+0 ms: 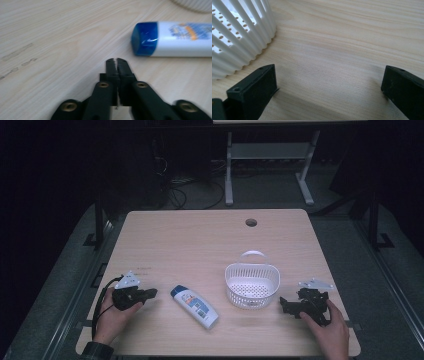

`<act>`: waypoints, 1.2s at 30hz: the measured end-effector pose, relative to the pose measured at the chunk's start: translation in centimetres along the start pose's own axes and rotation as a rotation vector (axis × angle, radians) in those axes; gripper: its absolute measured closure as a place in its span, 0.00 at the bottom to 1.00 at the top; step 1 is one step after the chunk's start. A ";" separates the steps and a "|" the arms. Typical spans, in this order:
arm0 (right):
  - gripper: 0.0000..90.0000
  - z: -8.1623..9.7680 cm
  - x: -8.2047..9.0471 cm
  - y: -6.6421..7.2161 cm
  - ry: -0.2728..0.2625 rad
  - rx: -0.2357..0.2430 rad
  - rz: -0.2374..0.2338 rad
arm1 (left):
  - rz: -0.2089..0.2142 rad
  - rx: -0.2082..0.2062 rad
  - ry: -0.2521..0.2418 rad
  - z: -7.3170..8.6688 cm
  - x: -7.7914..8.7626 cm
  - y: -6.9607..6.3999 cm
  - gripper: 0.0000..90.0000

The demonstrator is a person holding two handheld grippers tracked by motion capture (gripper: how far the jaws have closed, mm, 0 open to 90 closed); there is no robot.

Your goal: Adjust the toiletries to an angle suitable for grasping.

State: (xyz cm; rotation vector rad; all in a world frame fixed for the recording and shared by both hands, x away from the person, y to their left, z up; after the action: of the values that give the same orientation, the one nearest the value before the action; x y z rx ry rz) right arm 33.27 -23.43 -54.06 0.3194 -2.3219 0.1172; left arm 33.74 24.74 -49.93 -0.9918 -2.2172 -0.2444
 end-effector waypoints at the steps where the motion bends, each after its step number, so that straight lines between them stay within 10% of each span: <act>1: 0.00 0.0 0.0 0.0 0.000 0.000 0.000 | 0.008 0.004 0.005 -0.1 0.1 -0.2 1.00; 16: 0.00 0.0 0.0 0.0 0.000 0.001 0.000 | 0.086 -0.037 0.023 -1.3 -1.8 -3.8 1.00; 36: 0.00 0.0 0.0 0.0 0.000 0.001 0.000 | 0.062 -0.068 0.047 -2.4 -4.5 -3.6 1.00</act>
State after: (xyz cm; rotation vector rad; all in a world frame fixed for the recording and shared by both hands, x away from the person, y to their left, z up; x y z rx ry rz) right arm 33.30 -23.43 -54.06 0.3197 -2.3220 0.1181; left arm 34.50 18.61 -50.71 -1.0783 -2.1444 -0.3133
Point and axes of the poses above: each handheld gripper's, and its own axes: x roughly backward along the jaws, z roughly out of its underside, y roughly to its left, the point moved 8 cm from there along -x, roughly forward along the jaws, and after that the axes turned 1 degree about z, right-handed, at the moved point
